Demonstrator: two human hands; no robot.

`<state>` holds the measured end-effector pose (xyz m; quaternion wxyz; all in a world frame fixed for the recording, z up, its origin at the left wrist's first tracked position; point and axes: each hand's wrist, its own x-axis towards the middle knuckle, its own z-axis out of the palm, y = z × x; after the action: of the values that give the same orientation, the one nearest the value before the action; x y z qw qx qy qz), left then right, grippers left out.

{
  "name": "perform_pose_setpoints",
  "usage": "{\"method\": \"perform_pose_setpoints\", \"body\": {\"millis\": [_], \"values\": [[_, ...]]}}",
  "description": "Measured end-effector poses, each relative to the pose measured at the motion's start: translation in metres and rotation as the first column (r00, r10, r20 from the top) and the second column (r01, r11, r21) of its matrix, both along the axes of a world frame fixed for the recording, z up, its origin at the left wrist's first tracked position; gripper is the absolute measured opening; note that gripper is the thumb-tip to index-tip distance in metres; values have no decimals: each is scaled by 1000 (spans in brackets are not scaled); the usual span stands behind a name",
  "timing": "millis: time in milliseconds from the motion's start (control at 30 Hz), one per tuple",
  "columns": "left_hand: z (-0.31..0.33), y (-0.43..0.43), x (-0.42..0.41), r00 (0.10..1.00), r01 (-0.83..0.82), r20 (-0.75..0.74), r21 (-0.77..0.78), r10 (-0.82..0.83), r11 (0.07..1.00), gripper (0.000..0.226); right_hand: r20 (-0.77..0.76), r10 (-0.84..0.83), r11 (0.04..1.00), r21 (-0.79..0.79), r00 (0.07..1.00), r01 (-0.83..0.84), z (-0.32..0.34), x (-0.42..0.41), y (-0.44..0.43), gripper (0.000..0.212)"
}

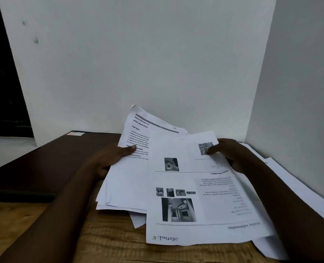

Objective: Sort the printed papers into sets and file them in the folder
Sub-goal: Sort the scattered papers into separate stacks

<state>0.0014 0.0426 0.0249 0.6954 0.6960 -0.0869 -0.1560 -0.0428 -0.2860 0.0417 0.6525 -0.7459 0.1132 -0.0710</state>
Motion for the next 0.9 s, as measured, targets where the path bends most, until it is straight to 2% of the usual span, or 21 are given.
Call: {"method": "perform_pose_setpoints", "body": {"millis": [67, 167, 233, 333, 400, 467, 533, 600, 633, 700, 767, 833, 900], "values": [[-2, -2, 1, 998, 13, -56, -58, -16, 998, 38, -31, -36, 994, 100, 999, 39, 0, 1, -7, 22], [-1, -4, 3, 999, -12, -45, -120, 7, 993, 37, 91, -288, 902, 359, 953, 239, 2, 2, -8, 12], [-1, -3, 4, 997, -74, -11, -165, 73, 984, 45, 123, -345, 816, 529, 931, 232, 0, -1, -1, 13], [-2, -1, 4, 983, -155, 55, -250, 174, 956, 39, 133, -262, 729, 676, 956, 106, -2, -10, 26, 14], [-3, -4, 4, 975, -167, 82, -330, 205, 929, 41, 133, -230, 741, 666, 964, 85, -4, -9, 43, 14], [-1, -9, 2, 970, -148, 130, -347, 204, 926, 39, 164, -214, 785, 616, 963, 69, -8, -9, 58, 25], [-2, -16, -1, 967, -99, 193, -325, 168, 941, 40, 241, -222, 896, 432, 945, 101, -13, -7, 68, 31], [-3, -21, -2, 959, -69, 241, -306, 147, 950, 61, 286, -193, 963, 236, 939, 127, -15, -11, 78, 30], [-4, -22, -1, 956, -67, 254, -310, 150, 948, 77, 284, -170, 970, 220, 944, 108, -16, -13, 84, 30], [-5, -22, 1, 945, -56, 290, -308, 150, 950, 97, 269, -94, 961, 277, 959, 16, -19, -16, 97, 30], [-5, -20, 1, 934, -37, 331, -286, 135, 958, 100, 269, -20, 927, 367, 963, -83, -21, -21, 112, 31], [-4, -21, 0, 933, -22, 338, -283, 122, 959, 89, 274, 39, 874, 457, 961, -166, -25, -27, 126, 32], [-4, -24, -2, 932, -63, 323, -299, 164, 952, 63, 275, 147, 842, 469, 950, -266, -29, -33, 138, 28]]}}
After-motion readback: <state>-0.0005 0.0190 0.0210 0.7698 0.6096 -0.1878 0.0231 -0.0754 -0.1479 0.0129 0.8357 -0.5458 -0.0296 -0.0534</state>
